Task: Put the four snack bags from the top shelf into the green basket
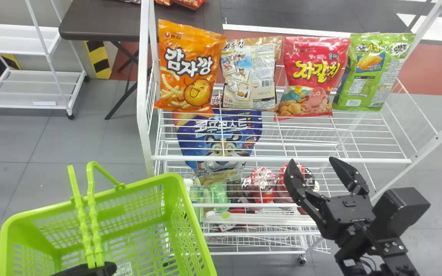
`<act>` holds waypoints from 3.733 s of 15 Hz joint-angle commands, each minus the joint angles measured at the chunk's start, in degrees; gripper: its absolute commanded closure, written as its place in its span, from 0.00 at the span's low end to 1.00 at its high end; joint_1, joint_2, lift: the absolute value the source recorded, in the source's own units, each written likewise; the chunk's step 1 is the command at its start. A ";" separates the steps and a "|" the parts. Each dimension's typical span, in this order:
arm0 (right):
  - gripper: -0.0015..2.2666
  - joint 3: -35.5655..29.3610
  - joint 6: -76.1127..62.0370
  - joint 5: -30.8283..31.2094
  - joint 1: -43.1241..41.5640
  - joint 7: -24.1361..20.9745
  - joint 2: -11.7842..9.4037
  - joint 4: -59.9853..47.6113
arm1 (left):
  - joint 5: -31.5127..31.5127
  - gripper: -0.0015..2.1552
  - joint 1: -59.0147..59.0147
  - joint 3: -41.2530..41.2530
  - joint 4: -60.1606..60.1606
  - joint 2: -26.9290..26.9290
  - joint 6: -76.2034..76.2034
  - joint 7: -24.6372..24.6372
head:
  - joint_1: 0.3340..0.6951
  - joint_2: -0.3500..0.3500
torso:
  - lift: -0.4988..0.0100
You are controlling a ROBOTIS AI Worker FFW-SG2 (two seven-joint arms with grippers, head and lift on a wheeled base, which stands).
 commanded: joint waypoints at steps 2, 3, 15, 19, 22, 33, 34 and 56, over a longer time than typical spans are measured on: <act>0.06 0.53 -0.01 -0.02 -0.04 0.00 0.00 -0.07 | 0.00 1.00 0.23 -0.09 -0.14 0.22 -0.06 -0.66 | 1.00 0.37 | 0.97; 0.06 0.79 -0.01 -0.02 -0.22 0.00 0.09 -0.07 | 0.00 1.00 0.23 -0.26 -0.05 0.31 -0.06 -0.66 | 1.00 0.38 | 0.97; 0.05 7.12 10.71 -0.10 -14.81 0.00 0.35 8.63 | -0.35 1.00 -0.03 -1.67 0.04 0.49 -0.06 -0.66 | 1.00 0.45 | 0.97; 0.05 13.80 11.07 -1.60 -27.55 -0.53 0.53 19.09 | -0.35 1.00 0.23 -2.72 -0.14 0.58 -0.06 -0.66 | 1.00 0.56 | 0.97; 0.05 17.76 10.36 -2.48 -36.25 -1.32 1.49 27.97 | -0.35 1.00 1.11 -3.16 -1.81 0.75 -0.06 -0.66 | 1.00 0.65 | 0.97; 0.05 24.26 4.21 -1.16 -57.87 -10.28 4.53 56.97 | -0.35 1.00 1.11 -4.83 -2.42 2.77 0.11 -0.66 | 1.00 0.72 | 0.97; 0.06 25.14 4.03 -1.42 -59.89 -10.11 4.53 59.96 | -0.35 1.00 1.11 -4.83 -2.42 2.86 0.11 -0.66 | 1.00 0.71 | 0.97; 0.99 12.57 18.27 8.07 -26.14 -2.37 2.99 7.75 | -2.20 1.00 -1.96 -4.04 -2.16 3.74 0.11 -0.66 | 1.00 0.68 | 0.97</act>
